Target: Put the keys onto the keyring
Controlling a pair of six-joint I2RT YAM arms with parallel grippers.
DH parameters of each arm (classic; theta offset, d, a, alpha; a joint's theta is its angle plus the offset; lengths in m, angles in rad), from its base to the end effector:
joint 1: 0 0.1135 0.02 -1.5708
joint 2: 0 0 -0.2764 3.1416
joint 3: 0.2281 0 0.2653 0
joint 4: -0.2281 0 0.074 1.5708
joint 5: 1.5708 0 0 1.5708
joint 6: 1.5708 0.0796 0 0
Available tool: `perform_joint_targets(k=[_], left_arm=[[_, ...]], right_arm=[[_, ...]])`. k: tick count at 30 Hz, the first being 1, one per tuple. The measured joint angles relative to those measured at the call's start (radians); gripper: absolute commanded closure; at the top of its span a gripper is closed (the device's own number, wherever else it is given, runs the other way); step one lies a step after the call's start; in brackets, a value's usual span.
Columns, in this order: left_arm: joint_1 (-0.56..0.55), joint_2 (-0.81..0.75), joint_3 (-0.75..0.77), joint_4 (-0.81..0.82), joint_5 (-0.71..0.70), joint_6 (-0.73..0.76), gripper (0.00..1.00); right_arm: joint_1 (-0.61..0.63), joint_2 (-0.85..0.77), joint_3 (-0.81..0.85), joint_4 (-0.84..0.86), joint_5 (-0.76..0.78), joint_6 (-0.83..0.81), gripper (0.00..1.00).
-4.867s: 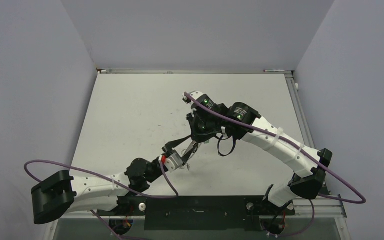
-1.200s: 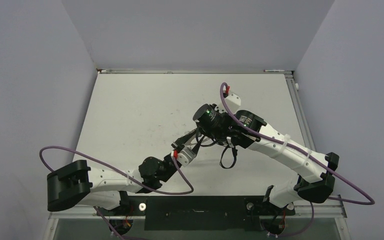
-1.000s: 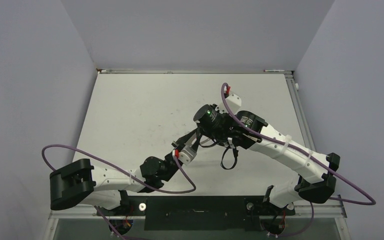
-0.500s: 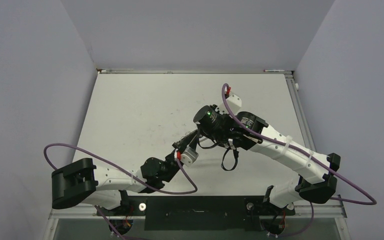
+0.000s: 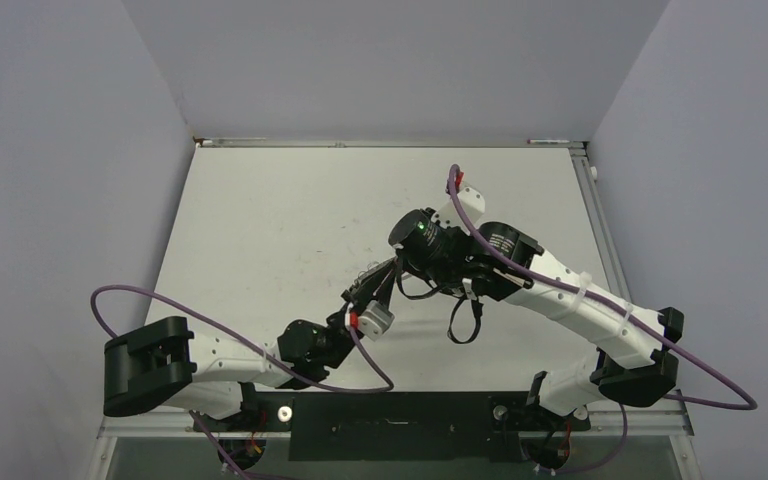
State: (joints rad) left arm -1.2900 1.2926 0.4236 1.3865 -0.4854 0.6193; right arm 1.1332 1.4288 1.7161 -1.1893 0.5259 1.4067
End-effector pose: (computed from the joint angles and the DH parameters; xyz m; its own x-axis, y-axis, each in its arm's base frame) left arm 0.1139 -0.2609 0.2921 0.5397 -0.0186 -0.8416 0.5209 0.7927 0.3165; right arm 0.1634 0.2551 0.4058 -0.6970 0.5236 -0.4898 0.2216 0.8070 0.5474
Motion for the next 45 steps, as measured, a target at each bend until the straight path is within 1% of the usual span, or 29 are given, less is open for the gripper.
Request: perform_joint_targets(k=[10,17,25,26,28,32,33,36,38,40,44,45], left_arm=[[-0.006,-0.01,-0.037,0.034,0.006,0.019,1.0],[-0.012,-0.055,-0.074,0.045,0.018,0.021,1.0],[-0.012,-0.061,-0.08,0.047,0.02,0.03,1.0],[-0.012,-0.061,-0.082,0.05,0.023,0.034,0.99],[-0.012,-0.067,-0.095,0.058,0.038,0.047,0.97],[-0.011,-0.108,-0.141,0.042,0.089,0.074,0.97],[-0.011,-0.129,-0.152,0.024,0.104,0.082,0.93],[-0.011,-0.182,-0.167,-0.037,0.12,0.103,0.73],[-0.01,-0.225,-0.191,-0.123,0.113,0.119,0.64],[-0.006,-0.259,-0.207,-0.217,0.112,0.13,0.57],[-0.009,-0.339,-0.214,-0.372,0.116,0.149,0.47],[-0.014,-0.376,-0.214,-0.41,0.117,0.148,0.43]], right_arm=[[0.003,0.0,0.008,-0.005,-0.013,0.0,0.95],[0.014,0.0,0.017,0.001,-0.038,0.001,0.95],[0.014,0.0,0.022,0.005,-0.048,-0.003,0.95],[0.014,0.0,0.026,0.005,-0.05,-0.004,0.95],[0.014,0.0,0.033,0.003,-0.062,-0.006,0.95],[0.015,0.0,0.034,-0.011,-0.103,-0.01,0.95],[0.015,0.0,0.034,-0.015,-0.113,-0.011,0.95],[0.013,-0.001,0.034,-0.021,-0.124,-0.016,0.95],[0.0,-0.016,0.037,-0.029,-0.106,-0.029,0.95],[-0.018,-0.041,0.048,-0.04,-0.093,-0.037,0.95],[-0.041,-0.093,0.073,-0.047,-0.079,-0.06,0.95],[-0.043,-0.103,0.074,-0.048,-0.077,-0.064,0.95]])
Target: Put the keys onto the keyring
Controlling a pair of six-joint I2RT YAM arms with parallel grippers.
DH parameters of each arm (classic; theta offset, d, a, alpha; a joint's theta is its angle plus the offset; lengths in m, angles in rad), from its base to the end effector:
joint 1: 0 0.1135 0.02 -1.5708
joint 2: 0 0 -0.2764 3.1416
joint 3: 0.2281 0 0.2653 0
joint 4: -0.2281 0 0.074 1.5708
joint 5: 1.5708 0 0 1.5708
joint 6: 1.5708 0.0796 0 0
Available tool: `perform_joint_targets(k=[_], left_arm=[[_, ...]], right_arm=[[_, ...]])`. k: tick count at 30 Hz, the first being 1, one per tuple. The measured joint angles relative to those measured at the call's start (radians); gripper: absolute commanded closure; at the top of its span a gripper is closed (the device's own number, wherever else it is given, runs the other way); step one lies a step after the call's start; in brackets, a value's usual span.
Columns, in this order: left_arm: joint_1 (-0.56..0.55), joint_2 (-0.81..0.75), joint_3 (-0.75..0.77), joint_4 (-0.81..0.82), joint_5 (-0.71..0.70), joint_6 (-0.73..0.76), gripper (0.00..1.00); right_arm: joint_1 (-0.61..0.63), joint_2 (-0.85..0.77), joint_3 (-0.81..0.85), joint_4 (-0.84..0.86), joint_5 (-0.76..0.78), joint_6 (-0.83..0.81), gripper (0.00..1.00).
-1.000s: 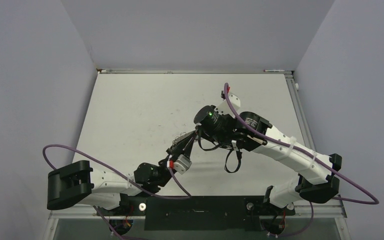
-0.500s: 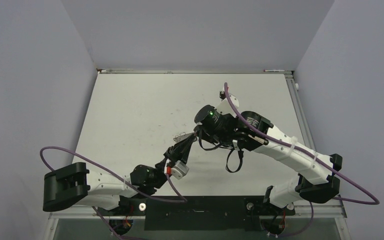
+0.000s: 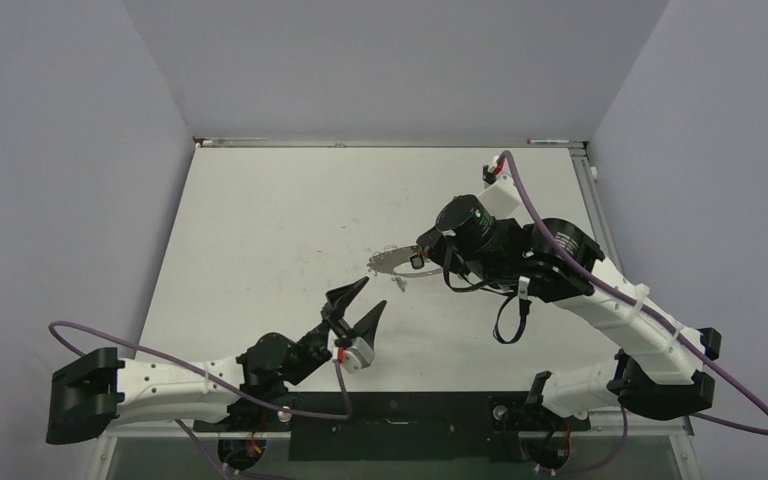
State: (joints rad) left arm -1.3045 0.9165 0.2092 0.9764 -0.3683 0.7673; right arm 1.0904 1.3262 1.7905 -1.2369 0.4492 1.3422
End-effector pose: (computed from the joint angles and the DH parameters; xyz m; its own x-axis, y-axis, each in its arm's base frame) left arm 0.0882 -0.2145 0.2499 0.6118 0.2183 -0.7603 0.5335 0.5958 0.6003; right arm 0.1516 0.2160 0.4493 -0.7112 0.5338 -0.4575 0.1657 0.7597 0.6288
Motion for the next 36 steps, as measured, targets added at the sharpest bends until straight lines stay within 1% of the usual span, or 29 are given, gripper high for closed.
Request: perform_joint_targets(k=[1,3,5,6,9,10,14,21,24,27,30,36], left_arm=[[-0.003,-0.021,-0.001,-0.027,0.004,-0.005,0.39],[-0.014,-0.135,0.0,-0.101,0.024,-0.047,0.31],[-0.016,-0.229,0.011,-0.175,0.047,-0.101,0.18],[-0.016,-0.261,0.021,-0.204,0.058,-0.121,0.14],[-0.016,-0.346,0.072,-0.294,0.097,-0.206,0.06],[-0.016,-0.36,0.087,-0.313,0.106,-0.23,0.05],[-0.016,-0.351,0.146,-0.389,0.115,-0.325,0.05],[0.0,-0.211,0.22,-0.461,0.111,-0.449,0.05],[0.031,-0.177,0.225,-0.467,0.117,-0.497,0.06],[0.076,-0.162,0.229,-0.463,0.137,-0.542,0.11],[0.134,-0.153,0.229,-0.443,0.163,-0.594,0.19],[0.203,-0.15,0.208,-0.354,0.23,-0.673,0.25]], right_arm=[[-0.003,-0.008,0.0,0.0,0.0,-0.009,0.95],[-0.004,-0.015,-0.007,0.006,0.0,-0.031,0.95],[-0.005,-0.021,-0.028,0.02,-0.002,-0.058,0.95],[-0.005,-0.024,-0.041,0.027,-0.003,-0.076,0.95],[-0.01,-0.025,-0.07,0.043,-0.025,-0.137,0.95],[-0.01,-0.022,-0.073,0.045,-0.036,-0.159,0.95],[-0.01,-0.006,-0.078,0.068,-0.084,-0.247,0.95],[-0.002,0.001,-0.138,0.129,-0.187,-0.362,0.95],[0.015,0.022,-0.138,0.142,-0.215,-0.395,0.95],[0.032,0.033,-0.139,0.153,-0.231,-0.418,0.95],[0.046,0.034,-0.144,0.167,-0.244,-0.433,0.95],[0.072,0.034,-0.153,0.19,-0.257,-0.45,0.95]])
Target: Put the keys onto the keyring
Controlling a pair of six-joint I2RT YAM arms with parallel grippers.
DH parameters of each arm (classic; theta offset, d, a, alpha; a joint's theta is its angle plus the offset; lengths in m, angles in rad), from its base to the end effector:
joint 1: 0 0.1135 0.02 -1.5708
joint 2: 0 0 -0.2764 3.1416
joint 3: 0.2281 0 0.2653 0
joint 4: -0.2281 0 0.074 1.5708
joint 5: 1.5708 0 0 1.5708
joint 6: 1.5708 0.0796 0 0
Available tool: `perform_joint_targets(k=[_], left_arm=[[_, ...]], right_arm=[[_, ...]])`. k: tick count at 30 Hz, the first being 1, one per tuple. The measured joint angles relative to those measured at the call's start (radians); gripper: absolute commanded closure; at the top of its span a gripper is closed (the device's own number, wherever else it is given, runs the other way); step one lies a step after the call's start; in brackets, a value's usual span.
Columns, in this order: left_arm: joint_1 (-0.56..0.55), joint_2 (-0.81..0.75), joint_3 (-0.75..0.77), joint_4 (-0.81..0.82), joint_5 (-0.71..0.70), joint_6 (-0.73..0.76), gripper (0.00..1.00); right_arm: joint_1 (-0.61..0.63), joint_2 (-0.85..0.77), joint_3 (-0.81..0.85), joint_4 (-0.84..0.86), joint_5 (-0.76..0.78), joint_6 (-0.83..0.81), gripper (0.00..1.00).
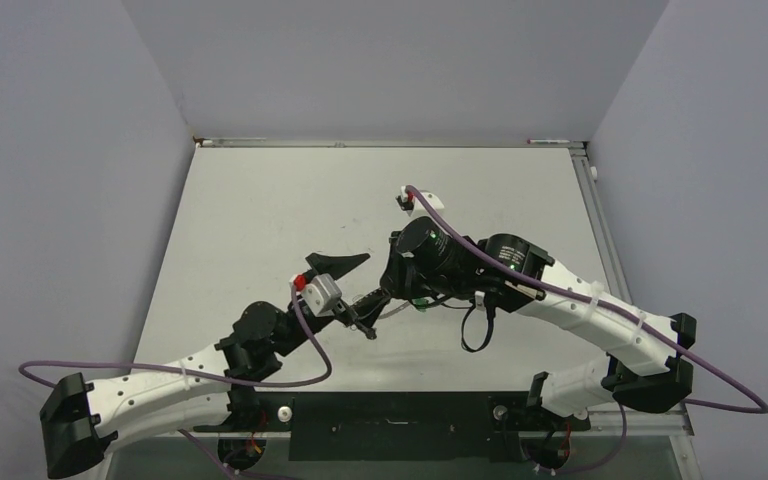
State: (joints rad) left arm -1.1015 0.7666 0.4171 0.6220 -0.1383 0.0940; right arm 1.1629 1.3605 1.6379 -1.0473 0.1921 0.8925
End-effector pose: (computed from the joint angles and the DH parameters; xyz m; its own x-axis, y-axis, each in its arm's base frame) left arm 0.1145 -0.2015 0.3142 0.1985 -0.1858 -0.9623 0.8083 0.5864 0.0535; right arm 0.1344 0.2727 0.4064 -0.8325 0.0003 -0.5540 -0.3163 0.8208 0.4757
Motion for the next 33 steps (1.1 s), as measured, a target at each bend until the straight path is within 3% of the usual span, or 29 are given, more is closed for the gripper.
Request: perform_joint_targets(k=[5,12,18,24,33], left_arm=[[0.01,0.015,-0.015,0.046,0.068,-0.017,0.34],[0.01,0.019,-0.034,0.071,0.135,-0.002,0.59],[0.01,0.031,-0.035,0.064,0.21,0.046,0.49],[0.012,0.014,-0.047,0.063,0.237,0.074,0.6],[0.012,0.002,-0.054,0.063,0.236,0.092,0.59]], right_arm=[[0.023,0.003,0.0,0.001,-0.001,-0.003,0.95],[0.03,0.005,0.0,0.0,0.002,-0.003,0.95],[0.03,0.01,0.016,-0.006,0.003,-0.003,0.95],[0.03,0.011,0.026,-0.013,0.01,-0.003,0.95],[0.036,0.011,0.026,-0.018,0.01,-0.003,0.95]])
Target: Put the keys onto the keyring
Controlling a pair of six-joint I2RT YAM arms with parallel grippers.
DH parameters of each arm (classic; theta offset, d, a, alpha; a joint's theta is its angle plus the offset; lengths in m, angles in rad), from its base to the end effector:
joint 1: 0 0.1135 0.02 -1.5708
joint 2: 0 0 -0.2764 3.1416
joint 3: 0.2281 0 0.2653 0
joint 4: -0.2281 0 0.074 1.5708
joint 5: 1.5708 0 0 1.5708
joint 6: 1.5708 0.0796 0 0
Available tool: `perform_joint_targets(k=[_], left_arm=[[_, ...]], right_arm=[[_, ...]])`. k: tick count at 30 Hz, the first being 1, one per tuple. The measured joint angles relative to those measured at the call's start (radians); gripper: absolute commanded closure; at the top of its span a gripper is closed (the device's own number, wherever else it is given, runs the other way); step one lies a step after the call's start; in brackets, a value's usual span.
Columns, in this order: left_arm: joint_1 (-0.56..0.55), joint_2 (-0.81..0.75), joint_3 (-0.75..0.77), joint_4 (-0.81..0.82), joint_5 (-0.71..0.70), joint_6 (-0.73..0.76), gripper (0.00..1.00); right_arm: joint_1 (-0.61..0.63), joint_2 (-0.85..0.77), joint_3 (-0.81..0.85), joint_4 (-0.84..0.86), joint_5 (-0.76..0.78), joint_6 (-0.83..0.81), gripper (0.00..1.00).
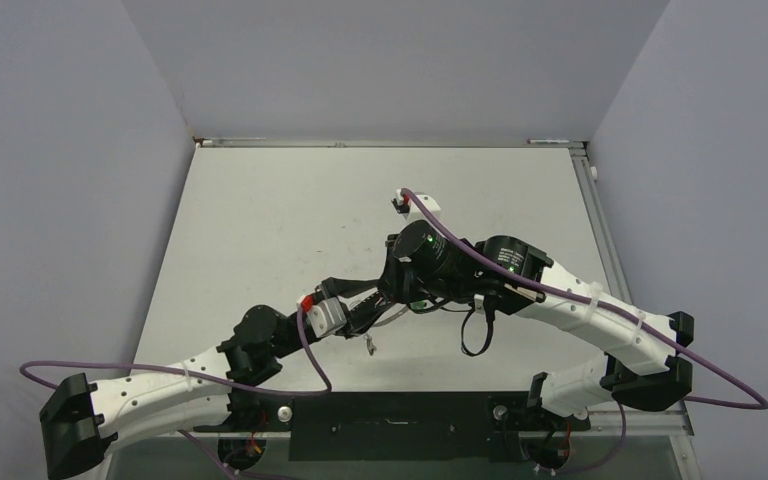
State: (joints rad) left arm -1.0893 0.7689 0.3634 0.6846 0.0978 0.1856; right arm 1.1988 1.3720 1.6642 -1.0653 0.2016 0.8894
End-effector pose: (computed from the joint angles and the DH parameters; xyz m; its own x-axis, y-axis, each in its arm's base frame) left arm 0.0995 -0.2073 0.3011 0.2962 -0.1703 -0.9398 0.8861 0.4163 0.2038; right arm 0.1255 0.2778 0.4102 -0.8283 -0.0295 -0.5594 -0.3449 0.8137 0.4678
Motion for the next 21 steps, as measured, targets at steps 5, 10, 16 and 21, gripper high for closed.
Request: perform_joint_targets(k=[5,10,16,21], left_arm=[[0.0,0.0,0.0,0.002,0.0,0.002,0.62],[0.0,-0.005,-0.002,0.001,-0.016,0.007,0.74],[0.003,-0.019,-0.014,-0.001,-0.026,0.014,0.93],[0.005,-0.021,-0.021,-0.008,-0.036,0.024,1.0]], right_arm=[[0.0,0.0,0.0,0.0,0.0,0.0,0.95],[0.0,0.001,0.0,-0.003,-0.001,0.0,0.95],[0.001,0.004,0.003,-0.005,-0.007,0.0,0.95],[0.001,0.013,0.011,-0.006,-0.007,0.0,0.95]])
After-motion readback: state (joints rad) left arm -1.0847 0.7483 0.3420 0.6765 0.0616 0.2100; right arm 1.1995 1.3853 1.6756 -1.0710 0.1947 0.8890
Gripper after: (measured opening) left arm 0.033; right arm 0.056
